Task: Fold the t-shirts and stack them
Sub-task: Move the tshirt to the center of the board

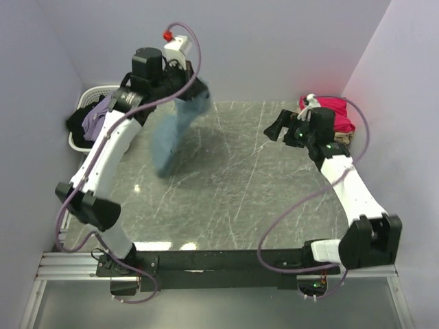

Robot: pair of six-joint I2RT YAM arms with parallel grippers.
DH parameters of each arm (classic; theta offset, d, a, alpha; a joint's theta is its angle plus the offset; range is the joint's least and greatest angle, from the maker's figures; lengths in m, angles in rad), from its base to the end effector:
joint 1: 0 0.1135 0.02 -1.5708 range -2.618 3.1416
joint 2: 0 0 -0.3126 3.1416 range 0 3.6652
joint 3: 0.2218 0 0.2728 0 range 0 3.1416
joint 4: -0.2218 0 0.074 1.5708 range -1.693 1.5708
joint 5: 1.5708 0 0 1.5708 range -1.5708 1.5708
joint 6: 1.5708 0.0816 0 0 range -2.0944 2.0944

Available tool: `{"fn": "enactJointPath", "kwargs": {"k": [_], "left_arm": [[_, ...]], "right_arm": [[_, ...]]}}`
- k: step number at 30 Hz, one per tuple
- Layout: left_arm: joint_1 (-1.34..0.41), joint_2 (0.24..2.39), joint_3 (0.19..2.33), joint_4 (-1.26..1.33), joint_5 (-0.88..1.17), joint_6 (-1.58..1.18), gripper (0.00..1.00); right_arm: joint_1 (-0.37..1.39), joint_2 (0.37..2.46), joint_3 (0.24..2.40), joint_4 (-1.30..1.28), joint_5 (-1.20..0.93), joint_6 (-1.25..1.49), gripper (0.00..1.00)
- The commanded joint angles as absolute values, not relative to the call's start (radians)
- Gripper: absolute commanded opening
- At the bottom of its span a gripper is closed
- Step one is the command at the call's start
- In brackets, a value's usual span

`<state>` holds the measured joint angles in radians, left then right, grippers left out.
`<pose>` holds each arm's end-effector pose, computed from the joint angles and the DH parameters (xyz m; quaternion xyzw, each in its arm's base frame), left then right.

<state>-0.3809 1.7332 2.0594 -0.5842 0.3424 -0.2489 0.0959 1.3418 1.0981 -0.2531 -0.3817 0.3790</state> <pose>0.4069 -0.1925 0.5256 0.1552 0.7721 -0.3146 0.5300 0.3489 0.0641 0.3406 0.0230 0.8489 0.2766 0.4498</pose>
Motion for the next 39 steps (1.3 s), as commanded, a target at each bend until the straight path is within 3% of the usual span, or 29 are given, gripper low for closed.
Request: {"fn": "enactJointPath", "kwargs": {"k": [1,6,14,17,19,21,23,24,26,29,32,35,36,37,39], "left_arm": [[-0.497,1.595,1.970,-0.485,0.558,-0.258,0.01],[-0.626,1.540,1.745,-0.457,0.556,-0.274,0.01],[-0.637,1.437,1.246,-0.331,0.133,-0.390,0.04],[-0.637,1.500,1.166,-0.330,0.048,-0.413,0.18],[-0.637,1.555,1.154,-0.353,0.048,-0.422,0.16],[-0.637,1.632,1.143,-0.347,0.019,-0.459,0.24],[-0.638,1.679,1.125,-0.331,0.005,-0.480,0.21],[-0.638,1.686,1.114,-0.310,0.000,-0.489,0.25],[-0.638,1.707,1.104,-0.321,-0.067,-0.518,0.47],[-0.638,1.665,1.062,-0.305,-0.159,-0.564,0.55],[-0.631,1.583,1.017,-0.316,-0.294,-0.623,0.81],[-0.621,1.504,0.996,-0.363,-0.406,-0.673,0.86],[-0.615,1.482,0.985,-0.367,-0.422,-0.684,0.96],[-0.608,1.458,0.961,-0.371,-0.432,-0.698,1.00],[-0.585,1.388,0.933,-0.361,-0.422,-0.726,0.99]], "right_arm": [[0.104,1.198,1.068,-0.279,-0.269,0.399,1.00],[0.104,1.115,1.065,-0.330,-0.278,0.380,1.00],[0.104,1.025,1.061,-0.417,-0.187,0.345,1.00],[0.106,1.034,1.081,-0.454,-0.204,0.328,1.00],[0.107,1.048,1.085,-0.472,-0.259,0.322,1.00],[0.123,1.078,1.086,-0.504,-0.310,0.299,1.00],[0.159,1.112,1.086,-0.534,-0.333,0.276,1.00],[0.179,1.123,1.085,-0.557,-0.334,0.252,1.00],[0.260,1.150,1.086,-0.580,-0.290,0.239,1.00],[0.350,1.170,1.074,-0.583,-0.264,0.242,1.00],[0.397,1.199,1.055,-0.557,-0.285,0.242,1.00],[0.439,1.253,1.069,-0.560,-0.301,0.219,1.00],[0.452,1.273,1.087,-0.569,-0.308,0.203,1.00],[0.463,1.296,1.100,-0.580,-0.308,0.192,1.00],[0.501,1.376,1.136,-0.607,-0.308,0.163,1.00]]}}
